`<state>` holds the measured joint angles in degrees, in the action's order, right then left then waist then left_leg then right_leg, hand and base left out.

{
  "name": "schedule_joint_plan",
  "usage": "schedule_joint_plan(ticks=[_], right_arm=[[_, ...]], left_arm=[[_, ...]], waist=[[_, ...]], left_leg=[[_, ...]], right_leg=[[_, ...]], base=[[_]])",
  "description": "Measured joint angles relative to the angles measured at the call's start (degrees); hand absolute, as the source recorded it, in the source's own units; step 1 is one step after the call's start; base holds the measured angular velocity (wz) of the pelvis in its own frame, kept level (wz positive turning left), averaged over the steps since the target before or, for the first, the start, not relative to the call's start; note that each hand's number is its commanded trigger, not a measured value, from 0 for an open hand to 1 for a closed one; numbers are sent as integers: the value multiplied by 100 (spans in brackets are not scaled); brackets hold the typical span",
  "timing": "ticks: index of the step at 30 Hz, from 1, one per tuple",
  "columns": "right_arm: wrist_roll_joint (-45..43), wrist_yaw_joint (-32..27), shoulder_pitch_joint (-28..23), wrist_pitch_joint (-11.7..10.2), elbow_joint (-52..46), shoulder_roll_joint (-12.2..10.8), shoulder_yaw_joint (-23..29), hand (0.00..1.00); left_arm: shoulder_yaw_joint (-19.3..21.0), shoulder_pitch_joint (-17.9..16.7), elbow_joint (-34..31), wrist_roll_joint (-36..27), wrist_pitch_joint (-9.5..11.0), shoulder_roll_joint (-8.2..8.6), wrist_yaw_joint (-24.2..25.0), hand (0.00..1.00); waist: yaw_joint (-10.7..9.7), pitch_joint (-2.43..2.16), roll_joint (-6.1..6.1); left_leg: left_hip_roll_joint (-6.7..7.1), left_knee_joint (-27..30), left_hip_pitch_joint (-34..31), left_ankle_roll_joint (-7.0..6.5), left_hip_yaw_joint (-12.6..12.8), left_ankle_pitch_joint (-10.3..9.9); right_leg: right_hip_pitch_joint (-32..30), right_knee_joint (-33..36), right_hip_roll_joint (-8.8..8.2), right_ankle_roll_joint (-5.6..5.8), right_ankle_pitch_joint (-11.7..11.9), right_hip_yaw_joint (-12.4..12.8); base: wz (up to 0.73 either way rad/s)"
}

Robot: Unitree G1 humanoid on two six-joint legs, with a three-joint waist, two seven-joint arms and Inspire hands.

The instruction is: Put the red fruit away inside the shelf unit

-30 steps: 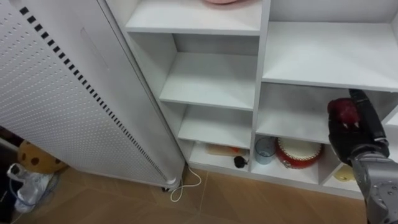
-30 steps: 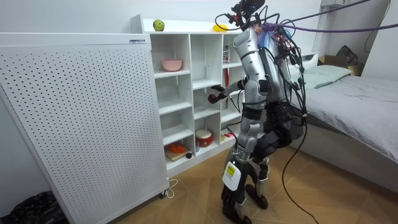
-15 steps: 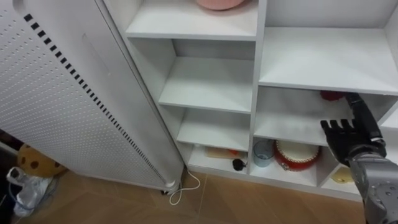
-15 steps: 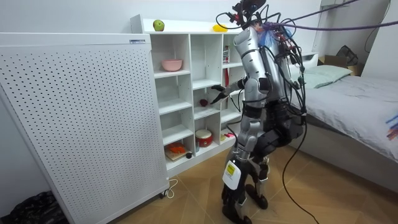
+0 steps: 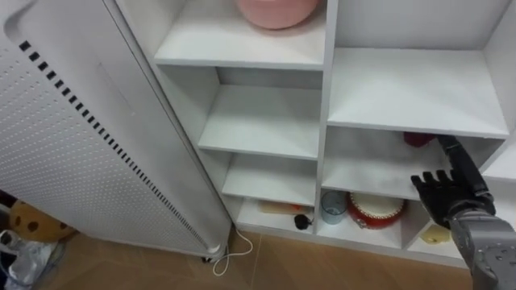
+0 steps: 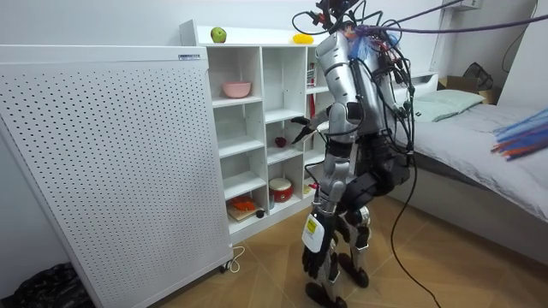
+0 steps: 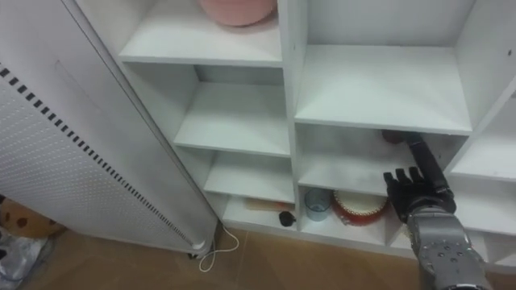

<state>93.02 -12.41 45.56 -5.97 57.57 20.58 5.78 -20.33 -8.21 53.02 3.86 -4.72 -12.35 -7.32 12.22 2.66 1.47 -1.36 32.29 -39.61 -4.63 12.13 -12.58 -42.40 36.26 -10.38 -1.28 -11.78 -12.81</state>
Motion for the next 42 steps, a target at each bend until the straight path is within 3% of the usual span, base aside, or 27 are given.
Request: schedule_joint_plan(ticks=[3, 8, 10, 14, 17, 19, 21, 22, 25, 30, 35, 37, 39, 40, 42], right_arm=[[37, 378, -192, 78, 431, 34, 13, 0], [12, 1007, -741, 293, 947, 68, 123, 0], [-33, 1256, -1127, 437, 1065, 10, 223, 0], [-218, 1631, -1889, 489, 1253, -109, 238, 0], [-614, 1816, -2638, 495, 1278, -443, 243, 0], [-844, 2027, -3254, 581, 1464, -614, 210, 0], [-1109, 2139, -3739, 587, 1468, -680, 15, 0], [-1470, 2194, -3991, 597, 1496, -742, 0, 0], [-2415, 2299, -4506, 599, 1591, -830, -62, 0], [-3935, 2293, -4816, 723, 1867, -1027, -505, 0], [-5382, 2115, -4911, 733, 1909, -1199, -497, 0], [-5989, 2063, -4994, 735, 1904, -1227, -499, 0], [-6605, 1961, -5039, 757, 1893, -1237, -509, 0], [-6699, 1919, -5010, 787, 1912, -1234, -524, 0], [-6868, 1884, -5003, 800, 1919, -1230, -582, 0]], left_arm=[[50, 8, 198, 6, -3, -7, 134, 0], [504, 40, 367, 21, -30, -7, 344, 0], [832, 49, 508, 32, -27, -8, 400, 0], [1114, 29, 735, 46, -9, -4, 347, 0], [1290, -103, 786, 79, -14, 8, 242, 0], [1535, -142, 833, 143, 4, 80, 213, 0], [1583, -140, 845, 137, 86, 89, 136, 0], [1773, -149, 846, 139, 133, 125, 114, 0], [2263, -207, 898, 69, 276, 303, -108, 0], [2298, -270, 882, 77, 280, 311, -179, 0], [2649, -289, 910, 69, 280, 523, -345, 0], [2759, -289, 908, 67, 274, 575, -344, 0], [2851, -341, 900, 57, 251, 638, -343, 0], [2851, -426, 900, 44, 226, 651, -336, 0], [2854, -490, 903, 76, 164, 654, -329, 0]], waist=[[26, 7, 24], [-23, 8, 32], [-108, 7, 32], [-257, -9, 26], [-464, -76, -46], [-627, -167, -69], [-666, -210, -109], [-753, -215, -127], [-760, -250, -161], [-879, -265, -234], [-1051, -241, -258], [-1060, -257, -259], [-1028, -271, -264], [-1024, -250, -283], [-1042, -273, -281]], left_leg=[[29, -234, 456, 18, -9, 11], [50, -603, 1097, 61, -54, 75], [73, -828, 1493, 81, -134, 88], [99, -1195, 2112, 102, -186, 98], [93, -1511, 2562, 131, -142, 115], [86, -1738, 2930, 154, -122, 124], [93, -1897, 3188, 170, -105, 131], [91, -1993, 3376, 181, -92, 136], [53, -2193, 3798, 239, 52, 98], [-5, -2279, 4173, 304, 65, 54], [-10, -2284, 4331, 319, 20, 45], [-14, -2287, 4335, 319, 26, 45], [-11, -2288, 4375, 319, 28, 45], [-8, -2297, 4426, 320, 26, 44], [-14, -2294, 4446, 334, 20, 25]], right_leg=[[464, -208, 4, 38, -11, -69], [1202, -645, 23, 97, -14, -301], [1664, -900, 50, 136, -11, -428], [2351, -1286, 173, 222, 28, -493], [2784, -1642, 265, 269, 93, -496], [3163, -1943, 355, 306, 162, -483], [3400, -2068, 384, 317, 173, -479], [3582, -2170, 419, 336, 188, -456], [3960, -2376, 499, 335, 234, -436], [4314, -2483, 595, 321, 241, -456], [4535, -2576, 626, 303, 254, -459], [4534, -2587, 633, 302, 254, -433], [4537, -2589, 659, 302, 254, -261], [4542, -2610, 688, 287, 266, -153], [4580, -2677, 723, 275, 303, -133]], base=[[2], [15], [16], [6], [-8], [-9], [-8], [-10], [-32], [-10], [4], [-4], [-18], [-30], [-17]])
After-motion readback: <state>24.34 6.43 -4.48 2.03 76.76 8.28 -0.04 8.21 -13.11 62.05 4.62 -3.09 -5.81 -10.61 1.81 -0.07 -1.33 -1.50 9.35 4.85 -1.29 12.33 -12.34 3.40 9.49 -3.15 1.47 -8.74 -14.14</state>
